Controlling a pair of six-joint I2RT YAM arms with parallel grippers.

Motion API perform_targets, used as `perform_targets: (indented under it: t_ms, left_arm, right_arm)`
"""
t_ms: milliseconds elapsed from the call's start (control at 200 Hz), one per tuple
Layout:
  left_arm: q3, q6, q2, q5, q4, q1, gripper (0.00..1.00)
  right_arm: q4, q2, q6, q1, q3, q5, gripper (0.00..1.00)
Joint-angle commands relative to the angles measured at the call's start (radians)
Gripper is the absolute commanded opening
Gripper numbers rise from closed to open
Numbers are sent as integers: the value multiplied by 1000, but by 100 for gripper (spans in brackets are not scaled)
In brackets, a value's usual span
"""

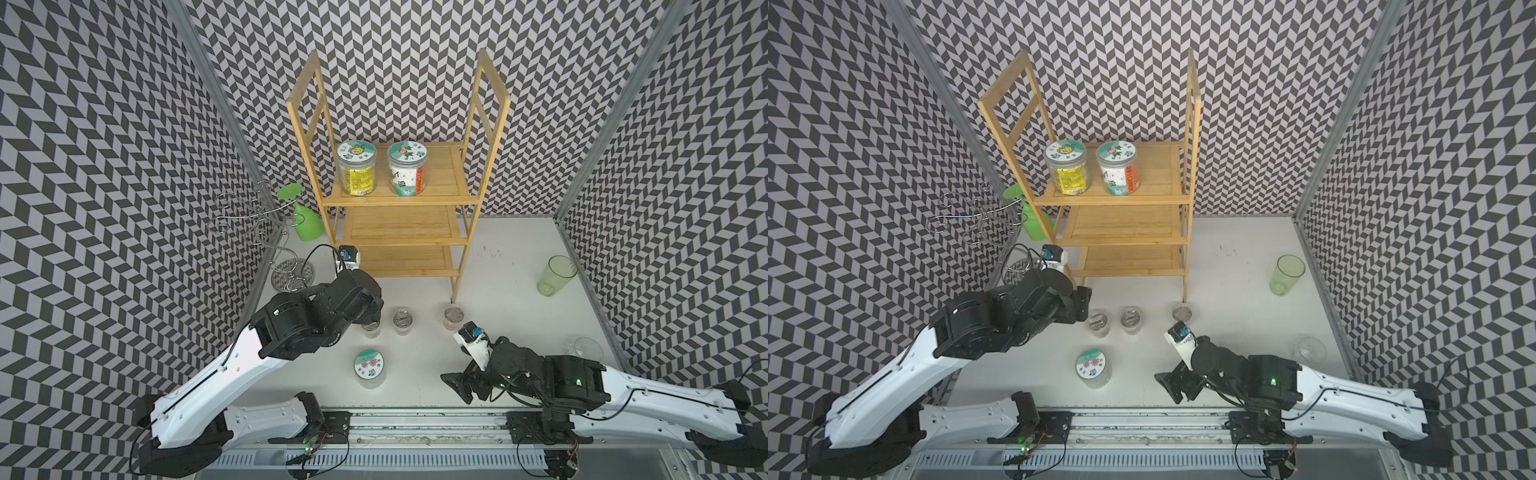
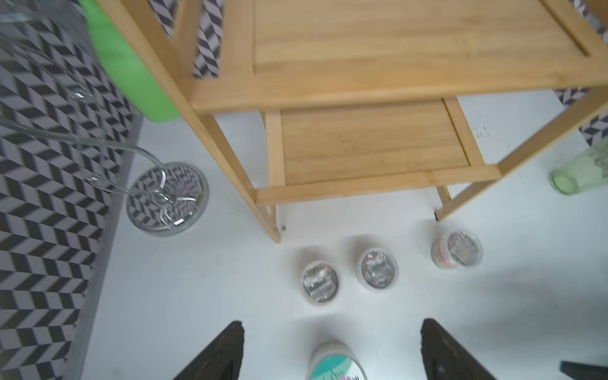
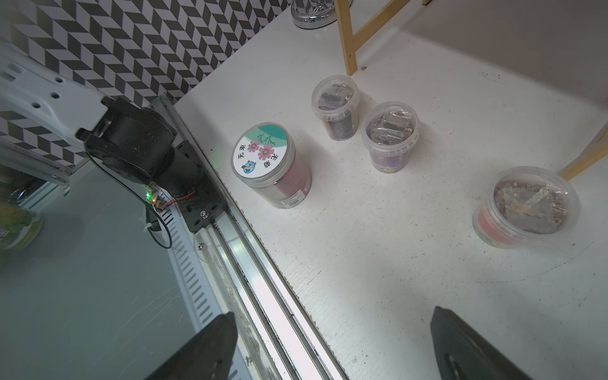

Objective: Place the seed container on the shelf
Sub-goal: Pick up the seed jar at the center of the board.

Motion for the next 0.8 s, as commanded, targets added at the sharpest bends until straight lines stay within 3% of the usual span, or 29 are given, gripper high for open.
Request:
perform_targets:
  t_ms: [0,210,376,796]
  left_arm:
    - [-38,-57,1,226,-67,19,85]
    - [-187,-131,31,391,-64,88,93]
    - [-292,-85,40,484,-21,163,94]
    - [-380,-18,123,580,1,191,100]
  right_arm:
    - [63,-11,34,28,-12,56,97]
    - [75,-13,67,60,-36,88,97]
    - [72,-23,88,72,-46,102,97]
    - [56,-26,106,92,-45,126,97]
